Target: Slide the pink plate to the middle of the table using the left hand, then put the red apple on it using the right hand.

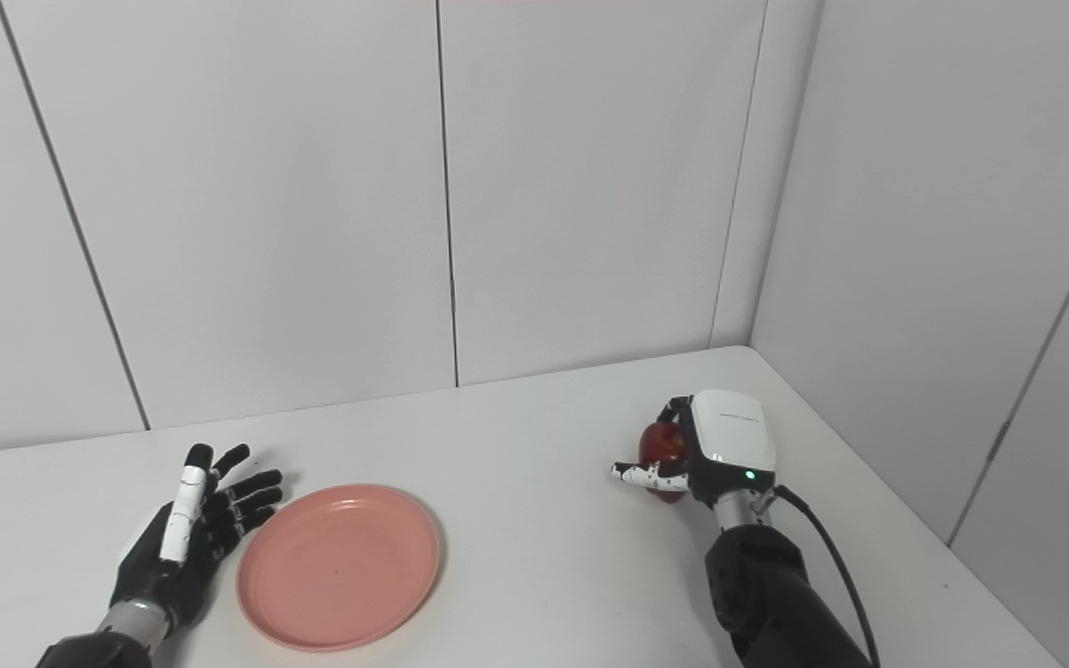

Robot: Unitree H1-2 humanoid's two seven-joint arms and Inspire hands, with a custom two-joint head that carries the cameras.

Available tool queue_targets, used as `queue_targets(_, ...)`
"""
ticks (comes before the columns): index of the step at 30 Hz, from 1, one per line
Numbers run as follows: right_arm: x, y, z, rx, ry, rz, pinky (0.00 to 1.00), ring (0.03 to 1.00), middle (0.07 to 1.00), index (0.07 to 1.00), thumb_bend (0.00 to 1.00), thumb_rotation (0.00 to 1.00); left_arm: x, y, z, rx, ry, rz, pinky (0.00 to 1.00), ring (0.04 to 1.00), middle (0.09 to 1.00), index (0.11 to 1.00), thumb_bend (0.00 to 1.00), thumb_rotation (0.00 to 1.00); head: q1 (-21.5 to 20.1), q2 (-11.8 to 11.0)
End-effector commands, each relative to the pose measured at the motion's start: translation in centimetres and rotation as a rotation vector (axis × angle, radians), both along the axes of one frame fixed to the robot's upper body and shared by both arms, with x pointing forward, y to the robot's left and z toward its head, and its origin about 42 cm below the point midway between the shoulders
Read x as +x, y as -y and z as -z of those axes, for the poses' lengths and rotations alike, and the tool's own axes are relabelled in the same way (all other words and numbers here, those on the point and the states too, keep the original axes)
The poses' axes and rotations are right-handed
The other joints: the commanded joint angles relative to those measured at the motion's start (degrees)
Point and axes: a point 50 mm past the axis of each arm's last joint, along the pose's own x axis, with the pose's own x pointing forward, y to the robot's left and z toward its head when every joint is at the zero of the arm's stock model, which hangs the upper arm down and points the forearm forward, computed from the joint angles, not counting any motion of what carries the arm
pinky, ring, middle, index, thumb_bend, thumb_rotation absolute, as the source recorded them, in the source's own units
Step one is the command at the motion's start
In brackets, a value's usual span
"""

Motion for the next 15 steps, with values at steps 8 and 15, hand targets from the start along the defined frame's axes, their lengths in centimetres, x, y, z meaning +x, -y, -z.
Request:
queue_targets(8,1.2,0.0,-3.2,-0.010,0.103,-0.052,0.12,0.177,0.255,0.373,0.58,0.37,0.8,0.0,-1.7,0.018,0.037,0.024,0.82,0.774,0.742,0.890,0.87,0.90,0.09,0.03)
queue_targets(15,1.2,-1.2,-5.2,-0.003,0.135,-0.111,0.11,0.161,0.237,0.332,0.58,0.37,0.8,0.2,-1.5,0.011,0.031,0.025,0.82,0.775,0.741,0.889,0.88,0.89,0.28,0.03)
